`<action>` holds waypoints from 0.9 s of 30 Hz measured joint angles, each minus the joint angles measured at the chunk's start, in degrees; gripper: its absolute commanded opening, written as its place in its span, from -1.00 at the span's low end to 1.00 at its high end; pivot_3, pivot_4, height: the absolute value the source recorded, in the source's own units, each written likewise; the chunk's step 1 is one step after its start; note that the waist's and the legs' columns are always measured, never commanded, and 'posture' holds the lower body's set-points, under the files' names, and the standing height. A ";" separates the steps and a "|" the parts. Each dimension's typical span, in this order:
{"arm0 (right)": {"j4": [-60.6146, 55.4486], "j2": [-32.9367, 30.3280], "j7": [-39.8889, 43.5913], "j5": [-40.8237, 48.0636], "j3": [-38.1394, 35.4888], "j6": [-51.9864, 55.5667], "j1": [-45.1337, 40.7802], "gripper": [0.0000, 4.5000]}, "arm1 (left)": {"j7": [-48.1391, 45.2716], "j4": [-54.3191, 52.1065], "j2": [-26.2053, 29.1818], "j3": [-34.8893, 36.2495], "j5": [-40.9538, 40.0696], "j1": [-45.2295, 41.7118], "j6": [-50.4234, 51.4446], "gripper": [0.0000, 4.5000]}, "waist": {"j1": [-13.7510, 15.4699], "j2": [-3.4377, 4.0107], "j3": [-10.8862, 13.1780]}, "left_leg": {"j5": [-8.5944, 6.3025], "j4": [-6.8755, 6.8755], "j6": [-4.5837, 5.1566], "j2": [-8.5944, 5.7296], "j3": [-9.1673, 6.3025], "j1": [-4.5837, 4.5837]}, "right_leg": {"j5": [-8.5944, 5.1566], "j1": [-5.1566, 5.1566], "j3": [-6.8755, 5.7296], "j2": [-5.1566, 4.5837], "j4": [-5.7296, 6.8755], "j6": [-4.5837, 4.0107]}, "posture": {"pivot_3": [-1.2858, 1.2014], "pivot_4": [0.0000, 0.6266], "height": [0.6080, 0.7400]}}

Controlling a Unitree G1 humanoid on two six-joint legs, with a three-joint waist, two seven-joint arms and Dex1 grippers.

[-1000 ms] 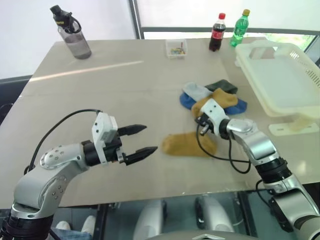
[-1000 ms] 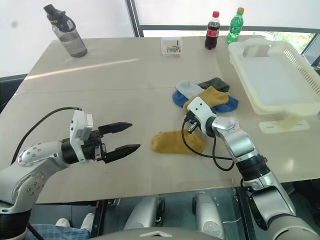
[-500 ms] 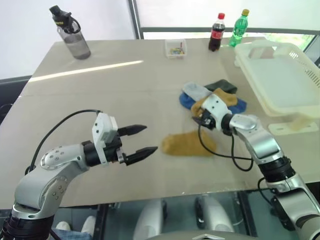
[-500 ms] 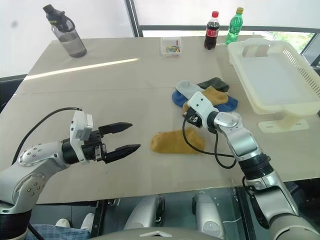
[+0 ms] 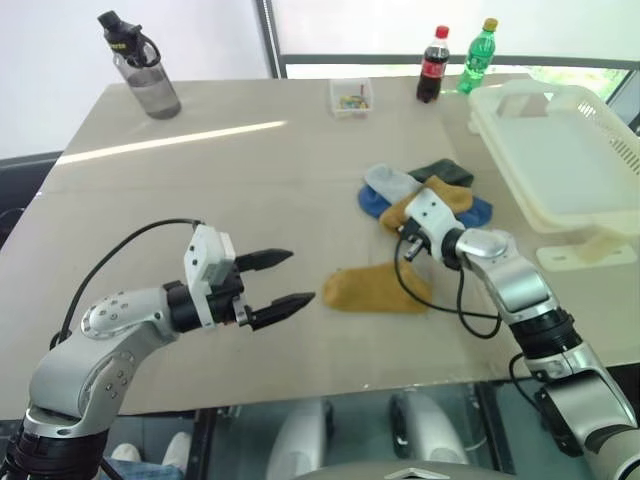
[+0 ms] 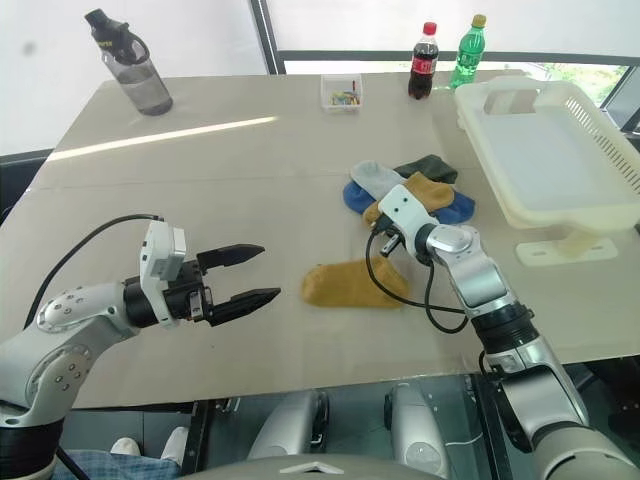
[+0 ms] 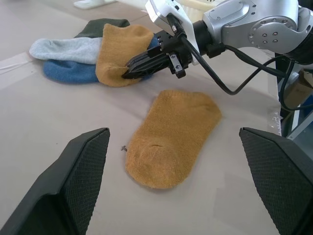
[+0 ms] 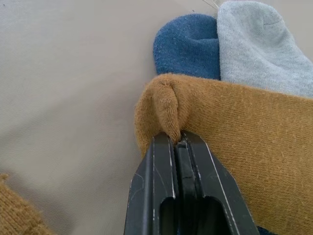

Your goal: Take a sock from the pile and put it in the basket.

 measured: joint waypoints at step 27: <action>-2.51 26.33 -13.47 8.43 -0.40 29.55 -5.00 -0.72 | -0.04 -0.03 -0.37 -0.04 0.35 0.15 -0.07 1.00 | -0.73 0.02 0.00 | 0.01 -0.03 -0.02 -0.03 -0.37 0.02 | 0.00 -0.02 -0.11 -0.01 0.11 -0.01 | 0.03 -0.52 1.00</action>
